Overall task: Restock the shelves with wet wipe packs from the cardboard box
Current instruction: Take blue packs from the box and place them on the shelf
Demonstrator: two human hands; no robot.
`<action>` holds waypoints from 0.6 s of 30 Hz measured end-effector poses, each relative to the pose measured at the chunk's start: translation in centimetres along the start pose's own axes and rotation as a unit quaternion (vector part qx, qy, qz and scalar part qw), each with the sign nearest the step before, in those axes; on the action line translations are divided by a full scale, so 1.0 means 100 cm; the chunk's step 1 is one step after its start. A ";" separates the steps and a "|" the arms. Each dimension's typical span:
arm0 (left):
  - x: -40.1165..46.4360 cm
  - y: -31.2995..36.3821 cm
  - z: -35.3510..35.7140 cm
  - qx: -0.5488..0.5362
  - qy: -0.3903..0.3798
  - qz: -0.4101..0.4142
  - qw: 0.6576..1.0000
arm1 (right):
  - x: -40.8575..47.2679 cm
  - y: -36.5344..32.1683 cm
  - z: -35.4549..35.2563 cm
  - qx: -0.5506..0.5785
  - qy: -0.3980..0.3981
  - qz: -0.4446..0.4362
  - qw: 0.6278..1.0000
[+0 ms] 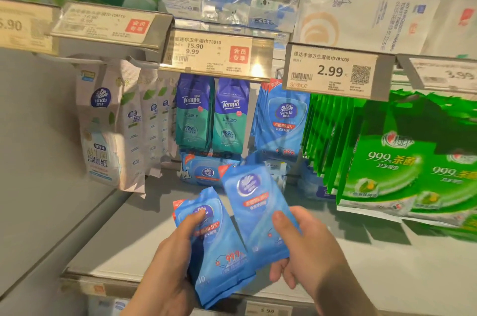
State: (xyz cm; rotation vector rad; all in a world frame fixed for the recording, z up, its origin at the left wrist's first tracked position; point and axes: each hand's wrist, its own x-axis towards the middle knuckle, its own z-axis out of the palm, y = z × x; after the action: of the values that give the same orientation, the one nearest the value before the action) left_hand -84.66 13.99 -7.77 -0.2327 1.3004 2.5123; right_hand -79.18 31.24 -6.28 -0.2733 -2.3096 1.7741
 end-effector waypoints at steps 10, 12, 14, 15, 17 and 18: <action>-0.003 -0.002 -0.007 0.020 0.028 -0.059 0.998 | -0.021 -0.032 -0.005 0.146 0.150 -0.209 0.955; -0.002 -0.003 -0.007 0.021 0.037 -0.062 0.997 | -0.023 -0.033 -0.005 0.149 0.158 -0.232 0.948; 0.000 -0.003 -0.007 0.029 0.050 -0.055 0.997 | -0.023 -0.034 -0.004 0.160 0.170 -0.251 0.940; 0.001 -0.004 -0.007 0.036 0.056 -0.050 0.997 | -0.023 -0.034 -0.004 0.171 0.176 -0.256 0.935; 0.003 -0.004 -0.008 0.048 0.068 -0.039 0.996 | -0.021 -0.037 -0.005 0.185 0.184 -0.253 0.932; 0.003 -0.003 -0.009 0.053 0.071 -0.034 0.995 | -0.020 -0.039 -0.005 0.186 0.190 -0.246 0.932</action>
State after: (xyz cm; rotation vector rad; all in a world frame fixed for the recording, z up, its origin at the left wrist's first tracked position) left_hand -84.82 13.52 -8.59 -0.4320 1.4495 2.3984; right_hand -77.18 30.13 -2.50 0.0302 -1.5617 1.6682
